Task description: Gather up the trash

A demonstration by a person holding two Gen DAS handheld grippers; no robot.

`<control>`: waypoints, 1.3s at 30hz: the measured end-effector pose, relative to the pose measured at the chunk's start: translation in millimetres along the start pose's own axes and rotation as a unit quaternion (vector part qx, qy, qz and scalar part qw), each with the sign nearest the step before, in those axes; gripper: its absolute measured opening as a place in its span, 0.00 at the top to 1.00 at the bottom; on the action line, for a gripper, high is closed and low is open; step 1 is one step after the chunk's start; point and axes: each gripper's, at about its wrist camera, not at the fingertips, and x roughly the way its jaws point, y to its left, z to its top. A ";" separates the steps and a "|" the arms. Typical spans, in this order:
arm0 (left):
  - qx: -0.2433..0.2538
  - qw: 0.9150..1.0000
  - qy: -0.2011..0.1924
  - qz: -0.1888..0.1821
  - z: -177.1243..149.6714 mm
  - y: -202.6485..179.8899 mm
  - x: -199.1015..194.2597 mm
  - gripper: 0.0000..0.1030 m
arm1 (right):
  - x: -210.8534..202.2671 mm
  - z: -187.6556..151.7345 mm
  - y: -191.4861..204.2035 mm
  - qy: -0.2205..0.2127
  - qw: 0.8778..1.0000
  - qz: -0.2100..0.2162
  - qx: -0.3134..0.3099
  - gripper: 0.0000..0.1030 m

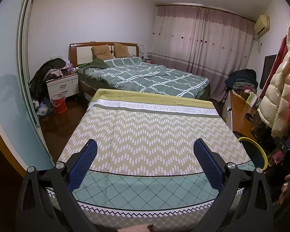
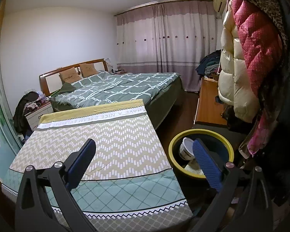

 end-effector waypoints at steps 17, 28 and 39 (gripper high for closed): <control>0.020 1.000 0.013 0.001 -3.5 -21.0 12.5 0.05 | 4.0 -0.7 -6.5 0.007 1.000 -0.001 0.009 0.07; 0.026 1.000 0.015 0.000 -5.2 -24.6 13.9 0.05 | 5.8 -2.0 -7.4 0.009 1.000 -0.002 0.009 0.07; 0.028 0.999 0.022 -0.001 -8.7 -26.6 18.3 0.05 | 8.6 -5.5 -7.0 0.012 1.000 -0.004 0.011 0.07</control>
